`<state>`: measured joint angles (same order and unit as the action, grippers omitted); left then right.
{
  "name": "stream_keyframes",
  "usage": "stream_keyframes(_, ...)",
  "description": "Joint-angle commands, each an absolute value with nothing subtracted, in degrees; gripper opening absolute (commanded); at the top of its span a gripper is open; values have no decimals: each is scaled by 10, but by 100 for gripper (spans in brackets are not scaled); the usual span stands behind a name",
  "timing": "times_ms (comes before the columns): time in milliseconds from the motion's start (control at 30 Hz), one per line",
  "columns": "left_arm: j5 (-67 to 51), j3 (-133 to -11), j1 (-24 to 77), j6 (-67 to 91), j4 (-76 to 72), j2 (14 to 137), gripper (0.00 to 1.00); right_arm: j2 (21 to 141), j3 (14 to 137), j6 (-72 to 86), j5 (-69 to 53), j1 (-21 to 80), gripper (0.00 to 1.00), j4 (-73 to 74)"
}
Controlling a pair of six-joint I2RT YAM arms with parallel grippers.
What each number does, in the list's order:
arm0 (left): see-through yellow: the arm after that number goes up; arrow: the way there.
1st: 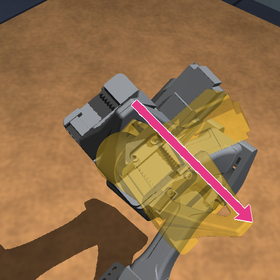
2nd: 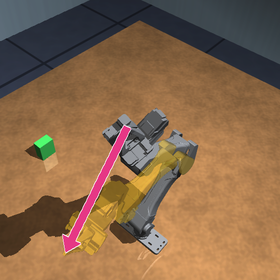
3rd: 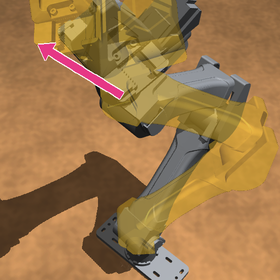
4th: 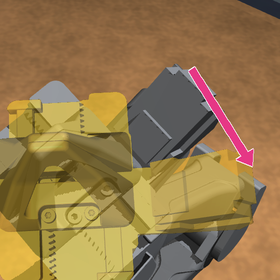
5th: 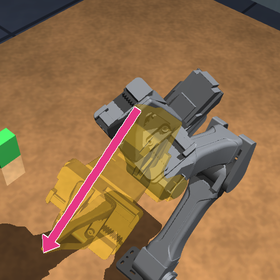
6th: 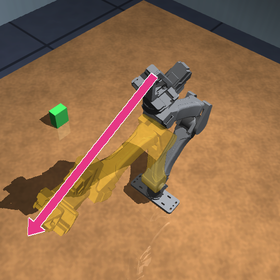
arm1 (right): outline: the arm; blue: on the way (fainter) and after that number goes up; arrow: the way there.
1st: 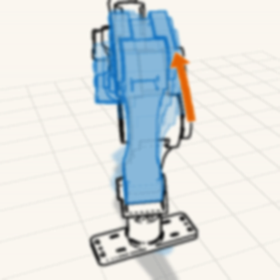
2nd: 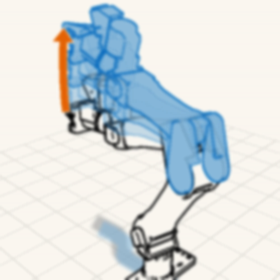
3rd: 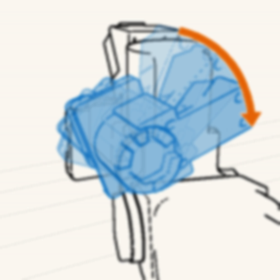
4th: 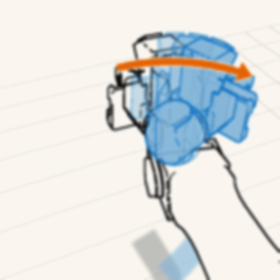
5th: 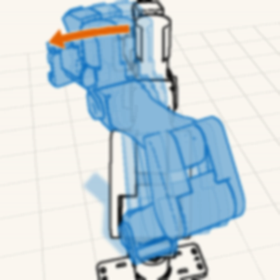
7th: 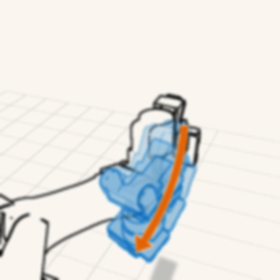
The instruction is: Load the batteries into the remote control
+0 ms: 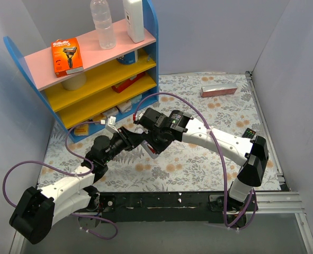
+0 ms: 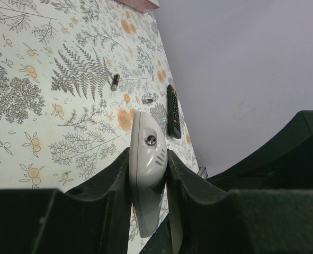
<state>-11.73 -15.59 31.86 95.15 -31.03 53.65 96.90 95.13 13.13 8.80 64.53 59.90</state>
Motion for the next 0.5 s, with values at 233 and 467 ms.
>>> stream_keyframes(233,-111,-177,321,947,-324,523,0,964,969,120,87,648,12,587)
stream_keyframes(467,-120,-176,320,947,-335,521,0,966,967,120,84,648,12,580)
